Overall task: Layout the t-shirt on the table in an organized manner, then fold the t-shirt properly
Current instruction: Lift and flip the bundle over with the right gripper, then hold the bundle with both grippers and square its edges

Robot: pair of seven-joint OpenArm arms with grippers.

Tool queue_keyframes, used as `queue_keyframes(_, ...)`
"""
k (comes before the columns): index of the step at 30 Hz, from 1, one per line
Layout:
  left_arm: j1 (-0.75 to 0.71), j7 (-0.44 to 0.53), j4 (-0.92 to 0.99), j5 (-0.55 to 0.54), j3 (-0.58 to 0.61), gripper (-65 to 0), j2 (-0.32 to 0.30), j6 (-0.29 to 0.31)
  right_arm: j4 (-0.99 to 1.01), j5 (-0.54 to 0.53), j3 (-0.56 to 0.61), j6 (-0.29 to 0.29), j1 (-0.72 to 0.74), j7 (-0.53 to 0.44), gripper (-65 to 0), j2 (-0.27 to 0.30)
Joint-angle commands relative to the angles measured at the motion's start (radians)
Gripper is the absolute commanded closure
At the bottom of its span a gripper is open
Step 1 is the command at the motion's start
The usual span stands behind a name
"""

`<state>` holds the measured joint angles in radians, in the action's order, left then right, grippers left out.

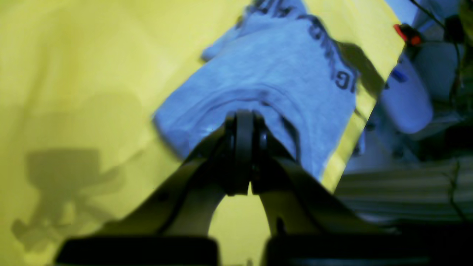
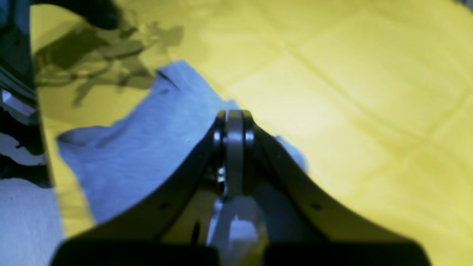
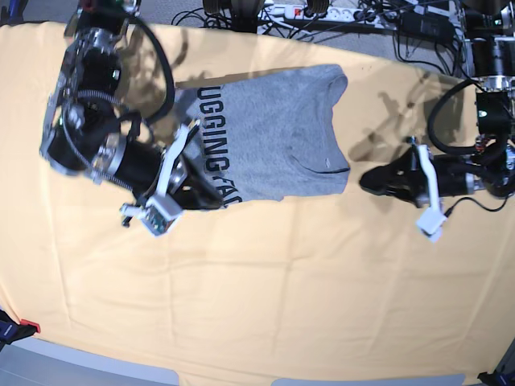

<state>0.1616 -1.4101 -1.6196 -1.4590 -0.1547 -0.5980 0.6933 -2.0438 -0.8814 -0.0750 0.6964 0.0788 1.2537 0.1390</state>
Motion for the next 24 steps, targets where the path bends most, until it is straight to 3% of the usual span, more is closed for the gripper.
queue_keyframes(1, 0.018, 0.014, -0.045, -0.025, 0.022, 0.0, -0.014, 0.005, 0.023, -0.023, 0.003, 0.002, 0.051, -0.031, 0.0, 0.013)
queue_keyframes(9, -0.035, 0.014, -0.224, -0.025, 0.246, 0.0, -0.014, 0.005, 0.348, -0.036, 0.127, 0.002, 0.246, 0.020, 0.0, 0.026)
queue_keyframes(13, -0.084, 0.014, -0.225, -0.025, 0.309, 0.0, -0.014, 0.005, 0.377, -0.046, 0.216, 0.002, 0.284, 0.066, 0.0, 0.027)
queue_keyframes(17, -0.160, 0.014, -0.225, -0.008, 0.317, 0.0, -0.014, 0.005, 0.377, -0.045, 0.233, 0.002, 0.261, 0.076, 0.0, 0.028)
queue_keyframes(21, -0.219, 0.038, -0.225, 0.058, 0.317, 0.0, -0.014, 0.005, 0.379, 0.022, 0.233, 0.002, 0.216, 0.050, 0.0, 0.034)
queue_keyframes(24, -0.237, 0.052, -0.225, 0.076, 0.317, 0.0, -0.013, 0.005, 0.379, 0.178, 0.232, 0.002, 0.184, -0.084, 0.0, 0.066)
